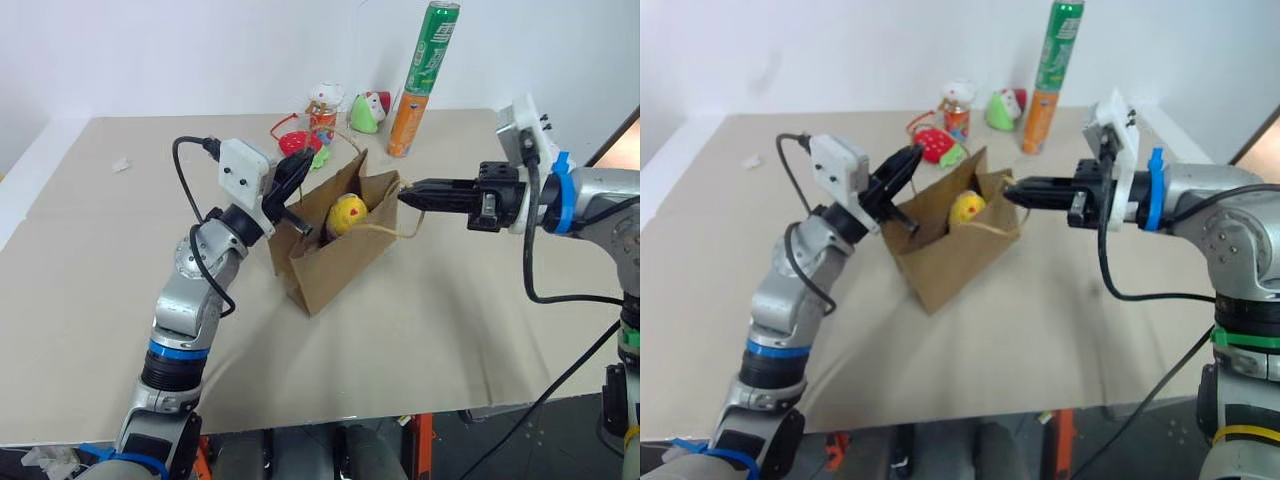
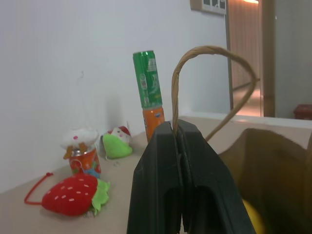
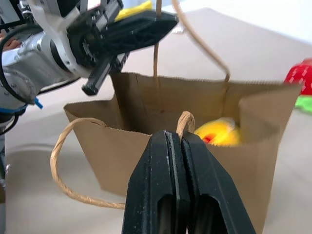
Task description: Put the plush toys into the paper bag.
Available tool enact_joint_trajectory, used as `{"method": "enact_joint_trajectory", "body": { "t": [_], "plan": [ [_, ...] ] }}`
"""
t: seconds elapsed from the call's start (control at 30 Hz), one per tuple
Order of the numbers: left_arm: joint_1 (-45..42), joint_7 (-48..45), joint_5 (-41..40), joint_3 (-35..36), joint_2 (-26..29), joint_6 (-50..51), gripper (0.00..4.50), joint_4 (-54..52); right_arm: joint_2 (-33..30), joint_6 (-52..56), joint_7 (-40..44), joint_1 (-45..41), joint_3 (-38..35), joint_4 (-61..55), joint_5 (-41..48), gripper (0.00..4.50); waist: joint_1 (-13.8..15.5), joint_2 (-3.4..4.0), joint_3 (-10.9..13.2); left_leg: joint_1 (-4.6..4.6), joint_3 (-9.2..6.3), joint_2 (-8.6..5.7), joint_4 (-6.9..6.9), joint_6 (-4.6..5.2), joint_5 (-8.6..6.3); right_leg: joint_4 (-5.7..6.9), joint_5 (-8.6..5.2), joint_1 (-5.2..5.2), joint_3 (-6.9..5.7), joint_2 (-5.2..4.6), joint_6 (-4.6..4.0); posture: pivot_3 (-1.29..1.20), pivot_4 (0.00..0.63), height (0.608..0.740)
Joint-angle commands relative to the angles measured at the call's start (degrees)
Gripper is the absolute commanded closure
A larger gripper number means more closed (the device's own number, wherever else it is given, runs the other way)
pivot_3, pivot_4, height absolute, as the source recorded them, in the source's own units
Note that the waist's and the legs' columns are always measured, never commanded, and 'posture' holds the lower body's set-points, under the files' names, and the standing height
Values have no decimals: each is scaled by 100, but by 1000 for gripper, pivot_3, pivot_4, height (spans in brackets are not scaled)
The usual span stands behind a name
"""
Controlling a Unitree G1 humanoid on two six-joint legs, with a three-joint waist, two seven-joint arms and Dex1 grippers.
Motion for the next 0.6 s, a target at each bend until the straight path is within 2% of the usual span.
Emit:
{"method": "enact_joint_trajectory", "body": {
  "t": [0.03,0.1,0.13,0.17,0.2,0.27,0.3,0.33,0.37,0.4,0.43,0.53,0.6],
  "plan": [
    [72,-159,-152,-47,80,134,4500,-250,28,-245,-92,49,3,60,-235,4010,0,0,0,0,0,0,0,0,0,0,0,0,0,1,0,0,150,740],
    [107,-305,-241,-96,108,243,4500,-276,26,-277,-117,85,-26,110,-294,3378,0,0,0,-1,0,0,0,0,0,0,0,0,0,0,0,0,150,740],
    [124,-403,-307,-127,134,313,4225,-299,20,-273,-109,86,-68,112,-277,3168,0,0,0,-1,1,-1,0,0,0,0,0,0,0,0,0,0,150,740],
    [137,-476,-364,-147,155,369,3763,-319,26,-273,-95,75,-119,106,-243,2517,0,0,0,-2,1,-1,1,0,0,0,0,0,1,0,0,0,150,740],
    [143,-552,-463,-135,179,446,3633,-348,66,-235,-133,20,-228,123,-162,2313,0,0,0,-1,1,-1,1,0,0,0,0,-1,1,0,0,0,150,740],
    [130,-650,-619,-74,235,566,2789,-378,110,-232,-168,-81,-414,167,-48,1445,0,0,0,-1,1,0,1,0,0,0,0,-1,1,2,0,0,150,740],
    [115,-713,-717,-20,277,625,2569,-386,128,-201,-231,-151,-539,248,12,1225,0,0,0,-1,0,1,1,0,0,0,1,-2,0,4,-1,0,150,740],
    [98,-769,-822,44,323,694,1997,-392,107,-235,-244,-183,-636,314,29,630,0,0,0,-1,-1,0,1,0,0,0,1,-1,0,4,-1,0,150,740],
    [83,-818,-896,96,364,733,1802,-395,73,-265,-250,-190,-701,378,17,457,0,0,0,-1,-1,1,1,0,0,0,1,-1,0,5,-1,0,150,740],
    [66,-878,-975,155,415,761,1292,-396,10,-292,-226,-171,-753,444,-10,1,0,1,0,-2,-1,0,1,0,0,0,1,-1,1,4,-1,0,150,740],
    [52,-915,-1063,214,456,806,1097,-402,-62,-310,-176,-134,-792,493,-30,0,0,0,0,-1,0,0,1,0,0,0,1,-1,1,4,-1,0,150,740],
    [40,-1181,-1615,512,669,1087,68,-527,-397,-222,101,122,-973,659,2,0,1,0,0,-1,1,0,1,0,0,0,0,-1,0,2,-1,0,150,740],
    [102,-1483,-2066,710,926,1361,68,-695,-740,-199,430,568,-984,654,-65,0,4,0,0,-2,-1,0,1,0,0,0,-1,0,0,2,-2,0,150,740]
  ]
}}
